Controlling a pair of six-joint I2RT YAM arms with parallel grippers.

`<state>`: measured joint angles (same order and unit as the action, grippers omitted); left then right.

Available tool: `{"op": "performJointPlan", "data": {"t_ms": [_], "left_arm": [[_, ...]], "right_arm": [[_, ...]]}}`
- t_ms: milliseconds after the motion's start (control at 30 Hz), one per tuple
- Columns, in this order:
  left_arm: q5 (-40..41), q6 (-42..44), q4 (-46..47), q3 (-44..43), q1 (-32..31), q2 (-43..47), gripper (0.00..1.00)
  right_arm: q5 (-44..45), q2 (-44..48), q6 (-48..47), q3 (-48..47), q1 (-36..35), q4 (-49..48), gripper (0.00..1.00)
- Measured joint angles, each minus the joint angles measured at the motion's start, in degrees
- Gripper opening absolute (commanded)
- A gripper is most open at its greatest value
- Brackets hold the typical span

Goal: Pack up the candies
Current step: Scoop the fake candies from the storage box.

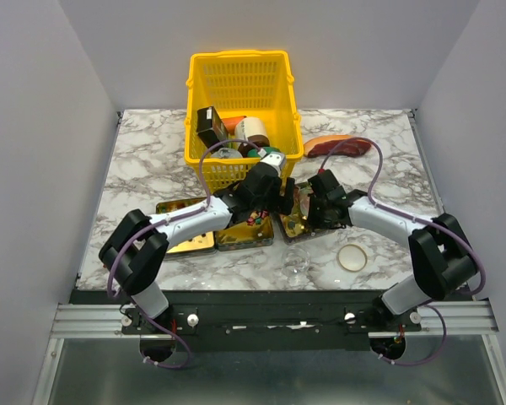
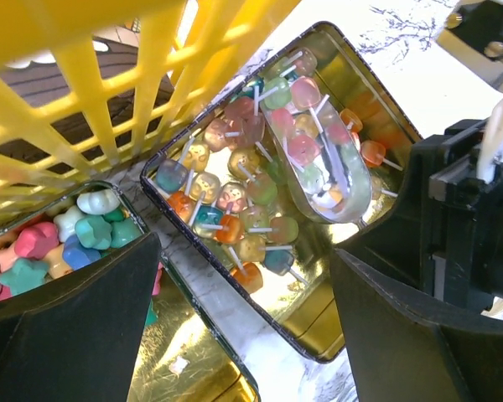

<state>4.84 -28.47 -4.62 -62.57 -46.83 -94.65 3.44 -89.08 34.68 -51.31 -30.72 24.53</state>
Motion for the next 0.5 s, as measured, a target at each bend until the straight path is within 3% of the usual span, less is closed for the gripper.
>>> {"op": "performJointPlan", "data": {"t_ms": [500], "left_arm": [[-0.6,1.6,-2.2,2.4,-0.6,2.5,0.94]], "right_arm": [[8.2,7.1,-5.6,7.9,-2.6,-8.4,0.01]]}}
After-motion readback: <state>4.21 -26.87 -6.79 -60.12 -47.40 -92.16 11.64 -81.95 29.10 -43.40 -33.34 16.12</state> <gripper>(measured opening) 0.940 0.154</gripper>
